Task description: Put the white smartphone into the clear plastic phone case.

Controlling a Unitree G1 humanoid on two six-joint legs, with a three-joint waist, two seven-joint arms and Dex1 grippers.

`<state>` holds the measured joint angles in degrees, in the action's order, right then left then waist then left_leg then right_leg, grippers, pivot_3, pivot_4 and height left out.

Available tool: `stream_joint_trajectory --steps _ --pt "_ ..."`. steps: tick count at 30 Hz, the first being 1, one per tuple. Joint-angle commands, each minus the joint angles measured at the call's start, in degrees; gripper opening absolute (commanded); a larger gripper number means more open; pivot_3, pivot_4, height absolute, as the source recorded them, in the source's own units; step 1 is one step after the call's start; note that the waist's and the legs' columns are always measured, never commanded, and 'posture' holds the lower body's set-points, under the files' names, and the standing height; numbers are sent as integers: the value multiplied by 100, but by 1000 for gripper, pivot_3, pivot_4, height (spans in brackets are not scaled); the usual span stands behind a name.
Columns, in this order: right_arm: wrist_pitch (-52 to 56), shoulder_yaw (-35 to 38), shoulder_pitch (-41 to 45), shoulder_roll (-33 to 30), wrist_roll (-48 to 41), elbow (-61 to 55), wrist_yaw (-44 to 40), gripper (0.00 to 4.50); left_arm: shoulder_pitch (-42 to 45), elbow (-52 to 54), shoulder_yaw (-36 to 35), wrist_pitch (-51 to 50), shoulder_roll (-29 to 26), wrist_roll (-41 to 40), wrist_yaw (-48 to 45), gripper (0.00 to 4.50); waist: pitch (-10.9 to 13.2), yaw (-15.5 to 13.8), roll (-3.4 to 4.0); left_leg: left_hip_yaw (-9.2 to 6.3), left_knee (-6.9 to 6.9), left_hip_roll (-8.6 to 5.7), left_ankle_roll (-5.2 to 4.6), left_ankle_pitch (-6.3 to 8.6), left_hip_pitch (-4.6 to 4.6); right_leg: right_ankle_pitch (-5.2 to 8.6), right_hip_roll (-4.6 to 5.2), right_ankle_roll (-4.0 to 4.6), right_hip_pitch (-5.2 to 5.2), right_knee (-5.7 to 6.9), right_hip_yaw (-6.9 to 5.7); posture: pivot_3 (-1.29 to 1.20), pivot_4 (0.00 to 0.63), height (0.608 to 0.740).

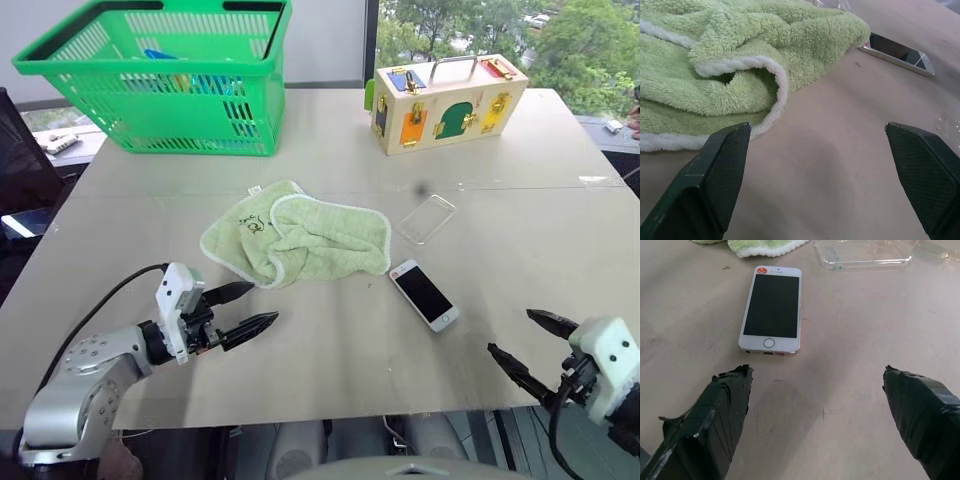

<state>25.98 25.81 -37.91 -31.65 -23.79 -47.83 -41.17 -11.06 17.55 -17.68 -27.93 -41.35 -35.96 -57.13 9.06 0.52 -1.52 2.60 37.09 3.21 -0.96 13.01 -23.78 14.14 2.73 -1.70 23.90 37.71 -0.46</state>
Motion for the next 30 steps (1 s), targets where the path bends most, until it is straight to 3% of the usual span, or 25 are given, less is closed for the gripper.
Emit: stream_joint_trajectory --steps 1,7,15,19,23,26,30 --pt "-308 247 -8 43 -3 -44 9 4500 217 110 -4 127 59 47 167 4428 1 -3 1 0 0 0 0 0 0 0 0 0 0 0 0 0 150 740" --pt "-605 330 602 9 -240 18 103 4500 1122 364 387 84 358 261 851 4428 0 -92 -1 4 10 -7 -4 0 3 0 -20 -2 -9 -2 3 0 150 740" --pt "-101 738 838 -892 -1966 -879 -403 4500 2575 439 1579 -671 -87 958 1187 4428 2 -145 -2 8 7 -11 -4 1 4 -2 -55 0 -16 0 8 0 150 740" --pt "-20 690 784 -1071 -2025 -1069 -246 4500 3380 -465 2595 -719 -54 1918 1269 4428 2 -164 -7 12 11 -20 -4 1 3 -1 -62 -1 -24 -3 6 0 150 740" --pt "-24 612 658 -1087 -1894 -1186 -159 4500 3842 -1373 3167 -656 73 2464 1194 4428 4 -117 -9 11 12 -21 -4 1 5 -1 -66 -3 -24 -1 15 0 150 740" --pt "-84 519 616 -1076 -1862 -1217 -18 4500 3946 -1911 3410 -574 168 2703 1086 3642 2 -131 -11 12 13 -19 -4 1 4 -1 -70 -3 -22 -1 16 0 150 740" --pt "-174 335 534 -1073 -1720 -1217 81 4500 3780 -2139 3053 -100 337 2618 1154 1876 -8 -133 -2 11 14 -17 -4 0 8 -1 -69 -2 -25 3 15 0 150 740"
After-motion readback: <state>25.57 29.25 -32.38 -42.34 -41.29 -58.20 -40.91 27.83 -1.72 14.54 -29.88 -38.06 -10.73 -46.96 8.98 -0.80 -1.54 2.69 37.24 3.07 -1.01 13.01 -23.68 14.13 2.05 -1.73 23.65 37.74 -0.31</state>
